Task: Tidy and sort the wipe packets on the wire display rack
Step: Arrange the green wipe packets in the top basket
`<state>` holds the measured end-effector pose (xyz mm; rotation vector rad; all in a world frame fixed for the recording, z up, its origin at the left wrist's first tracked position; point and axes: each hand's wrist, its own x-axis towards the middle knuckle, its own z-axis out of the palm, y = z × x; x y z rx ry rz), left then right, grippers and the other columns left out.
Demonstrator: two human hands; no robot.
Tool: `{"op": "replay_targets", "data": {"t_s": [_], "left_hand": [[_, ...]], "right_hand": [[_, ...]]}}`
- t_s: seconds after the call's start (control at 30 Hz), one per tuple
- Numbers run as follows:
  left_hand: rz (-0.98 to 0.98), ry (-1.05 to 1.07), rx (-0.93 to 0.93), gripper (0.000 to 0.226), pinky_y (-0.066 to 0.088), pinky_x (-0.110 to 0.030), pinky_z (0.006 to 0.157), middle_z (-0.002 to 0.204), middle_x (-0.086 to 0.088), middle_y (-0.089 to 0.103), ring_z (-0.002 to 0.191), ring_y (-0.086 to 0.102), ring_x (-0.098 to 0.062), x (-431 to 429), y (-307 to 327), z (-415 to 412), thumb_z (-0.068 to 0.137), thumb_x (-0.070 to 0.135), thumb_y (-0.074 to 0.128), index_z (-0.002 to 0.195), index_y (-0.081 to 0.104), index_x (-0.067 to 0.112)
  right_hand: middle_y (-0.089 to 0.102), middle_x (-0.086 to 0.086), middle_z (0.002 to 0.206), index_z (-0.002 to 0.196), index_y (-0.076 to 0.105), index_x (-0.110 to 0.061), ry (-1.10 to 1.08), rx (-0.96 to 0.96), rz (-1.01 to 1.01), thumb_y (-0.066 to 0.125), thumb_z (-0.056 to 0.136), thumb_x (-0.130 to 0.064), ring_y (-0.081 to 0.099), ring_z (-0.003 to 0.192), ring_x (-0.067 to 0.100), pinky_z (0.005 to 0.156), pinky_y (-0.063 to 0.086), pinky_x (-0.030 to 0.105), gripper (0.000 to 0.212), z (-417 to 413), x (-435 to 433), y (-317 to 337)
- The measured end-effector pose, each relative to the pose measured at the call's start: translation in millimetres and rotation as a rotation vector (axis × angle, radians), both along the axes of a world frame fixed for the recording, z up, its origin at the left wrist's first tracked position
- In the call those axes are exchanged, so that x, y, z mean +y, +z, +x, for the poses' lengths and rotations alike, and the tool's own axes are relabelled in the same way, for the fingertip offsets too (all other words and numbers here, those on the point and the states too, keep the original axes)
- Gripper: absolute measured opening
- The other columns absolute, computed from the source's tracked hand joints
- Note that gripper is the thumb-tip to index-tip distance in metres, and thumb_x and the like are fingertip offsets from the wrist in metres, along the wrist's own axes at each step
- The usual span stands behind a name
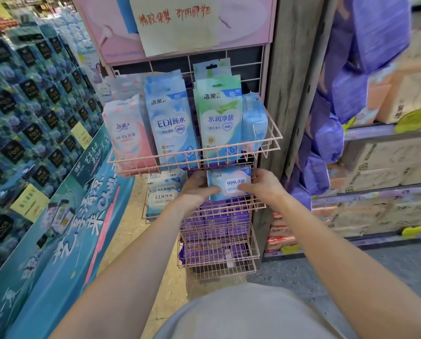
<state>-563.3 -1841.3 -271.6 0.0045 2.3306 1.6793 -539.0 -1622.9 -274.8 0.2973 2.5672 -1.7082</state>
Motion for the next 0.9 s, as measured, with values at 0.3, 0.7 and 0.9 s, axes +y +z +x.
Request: {"op": "replay_targets", "data": {"t_s": [0.3, 0.7, 0.9], "left_hand": [[-0.169, 0.128, 0.153, 0.058, 0.051, -0.029, 0.093, 0.124, -0.005, 0.072, 0.111, 0.066, -0.020, 14, -12, -24, 0.086, 0.022, 0.084, 0.140, 0.062, 0.017], [-0.284, 0.170, 0.205, 0.032, 0.050, -0.024, 0.094, 0.109, 0.001, 0.075, 0.103, 0.068, -0.015, 39, -21, -44, 0.086, 0.023, 0.082, 0.114, 0.074, 0.009], [-0.338, 0.156, 0.073, 0.047, 0.059, -0.029, 0.089, 0.119, 0.000, 0.077, 0.104, 0.071, -0.020, 33, -24, -45, 0.082, 0.042, 0.083, 0.121, 0.074, 0.017]], "right_hand": [[0.077, 0.001, 0.107, 0.114, 0.074, -0.017, -0.147, 0.136, 0.260, 0.081, 0.077, -0.029, 0.070, 0.093, 0.019, 0.082, 0.054, 0.029, 0.040, -15, -1, 10], [0.075, 0.010, 0.096, 0.102, 0.073, -0.017, -0.201, 0.095, 0.488, 0.066, 0.077, -0.043, 0.070, 0.085, 0.034, 0.071, 0.058, 0.037, 0.037, -33, 9, -19], [0.072, 0.016, 0.113, 0.121, 0.059, -0.002, -0.208, -0.016, 0.295, 0.082, 0.080, -0.034, 0.069, 0.104, 0.033, 0.071, 0.043, 0.028, 0.057, -26, 24, -19]]}}
